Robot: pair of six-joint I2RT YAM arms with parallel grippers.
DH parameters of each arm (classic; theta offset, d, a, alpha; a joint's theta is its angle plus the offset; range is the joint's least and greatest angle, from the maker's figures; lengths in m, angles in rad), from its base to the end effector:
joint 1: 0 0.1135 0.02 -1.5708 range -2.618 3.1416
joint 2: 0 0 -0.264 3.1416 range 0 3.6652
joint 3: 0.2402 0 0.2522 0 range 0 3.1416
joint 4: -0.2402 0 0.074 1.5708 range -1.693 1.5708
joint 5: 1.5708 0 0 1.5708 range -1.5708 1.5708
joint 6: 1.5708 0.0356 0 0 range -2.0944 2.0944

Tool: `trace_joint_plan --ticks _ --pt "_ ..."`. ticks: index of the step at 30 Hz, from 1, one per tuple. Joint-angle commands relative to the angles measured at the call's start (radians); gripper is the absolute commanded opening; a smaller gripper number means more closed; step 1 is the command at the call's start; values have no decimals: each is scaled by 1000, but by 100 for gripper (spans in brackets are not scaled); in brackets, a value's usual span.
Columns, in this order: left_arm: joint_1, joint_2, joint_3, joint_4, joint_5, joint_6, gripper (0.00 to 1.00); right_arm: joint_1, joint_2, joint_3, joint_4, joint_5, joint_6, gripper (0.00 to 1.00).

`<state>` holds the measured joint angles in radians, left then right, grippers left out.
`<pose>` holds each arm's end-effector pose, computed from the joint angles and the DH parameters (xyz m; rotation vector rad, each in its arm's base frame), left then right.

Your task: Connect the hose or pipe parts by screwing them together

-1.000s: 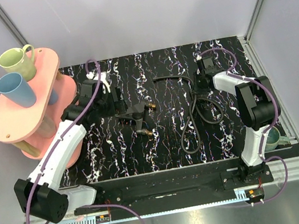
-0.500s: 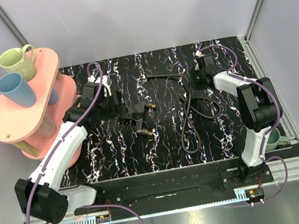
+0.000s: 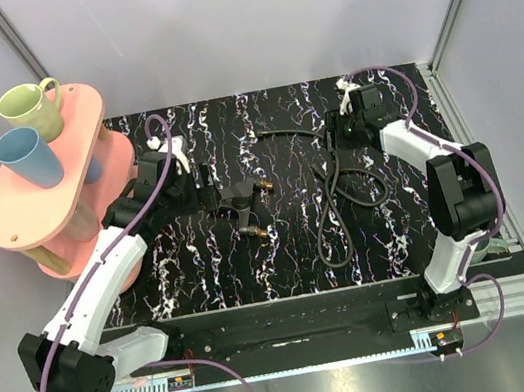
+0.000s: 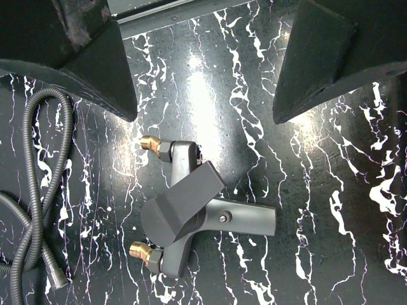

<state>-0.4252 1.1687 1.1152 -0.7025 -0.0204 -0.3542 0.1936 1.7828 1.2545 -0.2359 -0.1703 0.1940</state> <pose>0.2228 -0.1001 0.3281 0.0733 2.3544 -0.3640 0.3875 0.0821 0.2244 -0.0852 2.3528 0.3904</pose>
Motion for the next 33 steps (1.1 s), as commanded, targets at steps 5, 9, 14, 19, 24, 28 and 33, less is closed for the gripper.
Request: trace_joint_plan --ticks 5,9,14,19,24,28,33 --pt "-4 -87 -37 34 3 4 92 9 95 104 -38 -221 -165 64" --pt "-4 -106 -40 32 11 3 92 21 147 135 -69 -242 -189 63" --pt "-6 -106 -34 29 14 -9 91 64 214 181 -138 -160 -246 61" --pt "-4 -113 -29 28 36 -14 91 102 251 189 -174 -51 -260 58" --pt "-4 -118 -26 28 37 -31 90 128 288 223 -210 -14 -280 51" --pt "-4 -127 -12 28 62 -52 88 150 276 232 -194 -2 -317 25" --pt "-4 -112 31 28 137 -77 85 225 59 84 15 -94 -415 1"
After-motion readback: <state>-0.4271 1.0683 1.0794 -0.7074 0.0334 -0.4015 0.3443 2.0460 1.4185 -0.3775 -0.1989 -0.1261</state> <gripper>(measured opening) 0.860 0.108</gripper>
